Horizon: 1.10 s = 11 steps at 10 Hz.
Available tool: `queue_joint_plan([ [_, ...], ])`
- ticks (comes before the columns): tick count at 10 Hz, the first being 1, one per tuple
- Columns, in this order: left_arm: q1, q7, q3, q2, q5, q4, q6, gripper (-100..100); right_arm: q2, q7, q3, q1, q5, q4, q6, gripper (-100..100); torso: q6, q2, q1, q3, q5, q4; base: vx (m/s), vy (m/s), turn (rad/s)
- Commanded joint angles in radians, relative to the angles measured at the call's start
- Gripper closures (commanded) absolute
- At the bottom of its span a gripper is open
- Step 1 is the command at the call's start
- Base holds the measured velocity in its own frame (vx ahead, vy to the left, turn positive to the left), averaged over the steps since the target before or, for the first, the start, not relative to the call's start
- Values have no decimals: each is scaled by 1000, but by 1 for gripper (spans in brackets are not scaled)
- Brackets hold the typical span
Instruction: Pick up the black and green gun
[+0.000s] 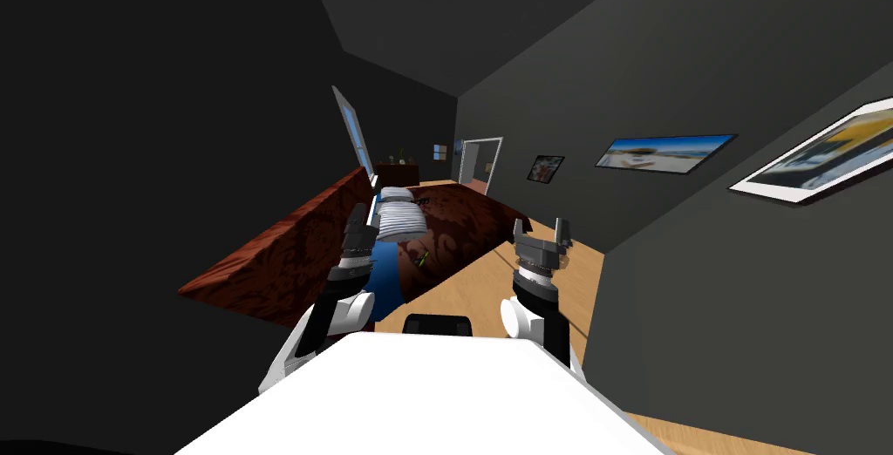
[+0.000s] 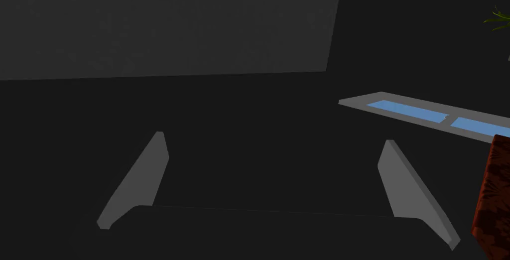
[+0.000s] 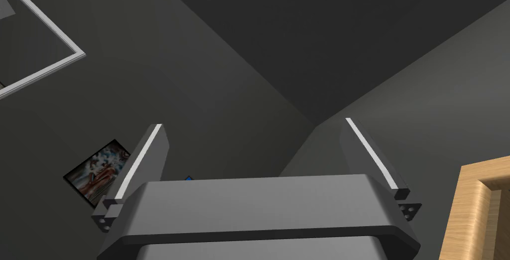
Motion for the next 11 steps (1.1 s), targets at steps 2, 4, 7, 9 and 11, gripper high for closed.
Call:
queue_joint_plan([
  [2,-25,-9,16,57,-6,29,48,-100,0,0,0,0,0,0,0,0,0,0,1,0,0,0,3,11,41],
  [4,-51,-19,32,92,-11,59,98,-100,0,0,0,0,0,0,0,0,0,-1,2,0,0,0,7,18,42],
  [7,-106,-37,60,138,-18,126,188,-100,0,0,0,0,0,0,0,0,0,-1,2,-1,0,0,14,16,52],
  [9,-128,-43,70,150,-19,155,234,-100,0,0,0,0,0,0,0,0,0,-1,1,-1,0,0,11,8,33],
  [11,-152,-50,80,162,-20,186,280,-100,0,0,0,0,0,0,0,0,0,-1,1,-1,0,0,15,4,39],
])
